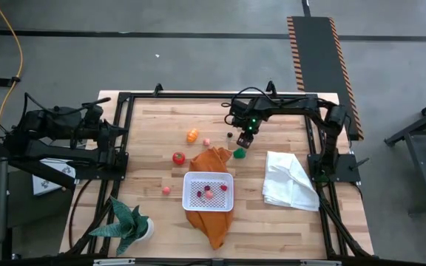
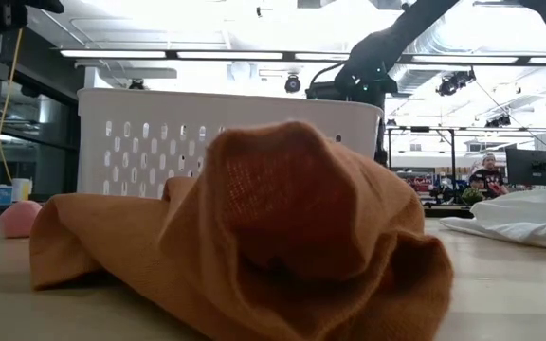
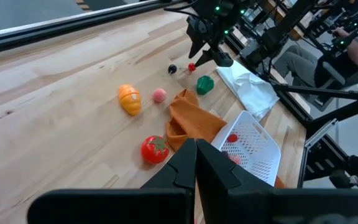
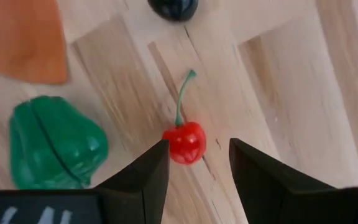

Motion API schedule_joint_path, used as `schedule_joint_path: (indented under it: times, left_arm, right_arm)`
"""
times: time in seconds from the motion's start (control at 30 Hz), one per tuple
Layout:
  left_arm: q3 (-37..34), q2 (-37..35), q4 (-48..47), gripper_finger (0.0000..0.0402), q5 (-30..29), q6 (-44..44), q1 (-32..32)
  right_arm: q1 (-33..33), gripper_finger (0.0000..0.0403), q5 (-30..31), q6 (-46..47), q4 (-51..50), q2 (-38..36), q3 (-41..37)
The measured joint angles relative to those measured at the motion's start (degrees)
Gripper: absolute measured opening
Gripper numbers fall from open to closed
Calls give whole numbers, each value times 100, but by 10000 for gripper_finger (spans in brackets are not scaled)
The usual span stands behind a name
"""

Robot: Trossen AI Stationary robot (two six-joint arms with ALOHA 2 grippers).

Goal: Pick and placing Produce into tupperware
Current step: Put the red cherry into the white basket

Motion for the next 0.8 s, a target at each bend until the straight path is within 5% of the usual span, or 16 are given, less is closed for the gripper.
schedule_joint_path:
  times: [0.8]
  left_arm:
    - [0,2,-13,1,0,5,2]
  right_arm:
    - [-69,158,47,-85,13,224,-2]
